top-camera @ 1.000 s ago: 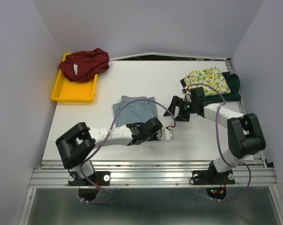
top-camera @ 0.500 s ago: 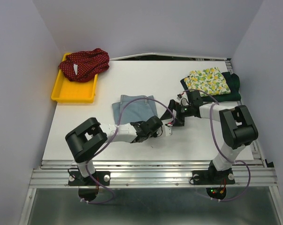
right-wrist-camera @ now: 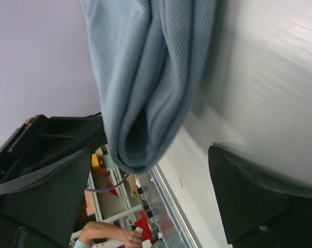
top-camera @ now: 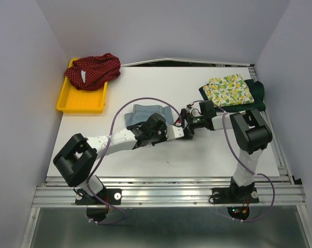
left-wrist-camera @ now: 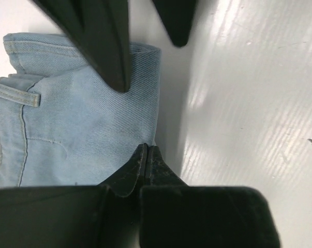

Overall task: Fold and stack the skirts
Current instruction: Neatly place the folded skirt to the corner

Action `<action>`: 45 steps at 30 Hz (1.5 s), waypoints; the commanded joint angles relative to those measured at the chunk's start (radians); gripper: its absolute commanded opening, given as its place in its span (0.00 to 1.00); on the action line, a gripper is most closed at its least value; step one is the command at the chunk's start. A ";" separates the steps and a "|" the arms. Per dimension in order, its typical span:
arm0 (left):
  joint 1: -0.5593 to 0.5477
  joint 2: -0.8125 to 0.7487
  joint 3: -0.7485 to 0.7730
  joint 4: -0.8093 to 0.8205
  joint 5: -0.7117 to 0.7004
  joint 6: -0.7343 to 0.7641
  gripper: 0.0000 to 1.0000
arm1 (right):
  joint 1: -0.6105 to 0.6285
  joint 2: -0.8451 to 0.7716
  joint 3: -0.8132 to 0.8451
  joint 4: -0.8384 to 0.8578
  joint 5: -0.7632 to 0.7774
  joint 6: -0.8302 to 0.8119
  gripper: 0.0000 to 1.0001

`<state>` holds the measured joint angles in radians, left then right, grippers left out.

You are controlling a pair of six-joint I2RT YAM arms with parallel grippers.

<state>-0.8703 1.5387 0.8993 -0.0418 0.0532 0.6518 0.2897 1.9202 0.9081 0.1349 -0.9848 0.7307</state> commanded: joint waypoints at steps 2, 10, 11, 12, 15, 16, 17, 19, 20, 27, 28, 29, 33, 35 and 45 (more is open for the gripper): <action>0.004 -0.037 0.029 -0.024 0.111 0.017 0.00 | 0.032 0.081 0.026 0.193 0.043 0.090 1.00; 0.022 -0.012 0.049 -0.004 0.114 -0.023 0.00 | 0.071 0.138 0.058 0.253 0.165 0.150 1.00; 0.028 -0.006 0.055 -0.004 0.117 -0.033 0.00 | 0.071 0.137 0.051 0.258 0.184 0.180 1.00; 0.034 0.001 0.068 -0.001 0.120 -0.046 0.00 | 0.071 0.132 0.029 0.288 0.196 0.194 1.00; 0.047 0.032 0.090 0.002 0.123 -0.086 0.00 | 0.071 0.103 -0.014 0.369 0.239 0.251 1.00; 0.048 0.043 0.092 0.009 0.125 -0.095 0.00 | 0.071 0.099 -0.026 0.379 0.244 0.266 1.00; 0.050 0.046 0.095 0.011 0.129 -0.096 0.00 | 0.080 0.097 -0.028 0.390 0.244 0.269 0.99; 0.050 0.055 0.099 0.022 0.135 -0.099 0.00 | 0.080 0.102 -0.025 0.394 0.245 0.274 0.99; 0.050 0.060 0.101 0.023 0.132 -0.104 0.00 | 0.080 0.103 -0.026 0.393 0.255 0.291 0.99; 0.053 0.097 0.128 0.029 0.149 -0.112 0.00 | 0.098 0.097 -0.066 0.471 0.297 0.357 0.97; 0.053 0.103 0.130 0.029 0.152 -0.113 0.00 | 0.098 0.102 -0.066 0.470 0.307 0.360 0.96; 0.053 0.107 0.136 0.029 0.154 -0.116 0.00 | 0.098 0.106 -0.064 0.470 0.323 0.364 0.93; 0.051 0.116 0.145 0.034 0.157 -0.121 0.00 | 0.108 0.118 -0.061 0.473 0.379 0.354 0.81; 0.051 0.121 0.148 0.034 0.158 -0.126 0.00 | 0.108 0.119 -0.049 0.460 0.423 0.329 0.72; 0.063 0.109 0.200 0.011 0.181 -0.167 0.27 | 0.108 0.056 0.075 0.261 0.558 0.017 0.33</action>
<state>-0.8139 1.6726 1.0409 -0.0422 0.1879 0.5137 0.3927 2.0102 0.9146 0.5198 -0.5632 0.9508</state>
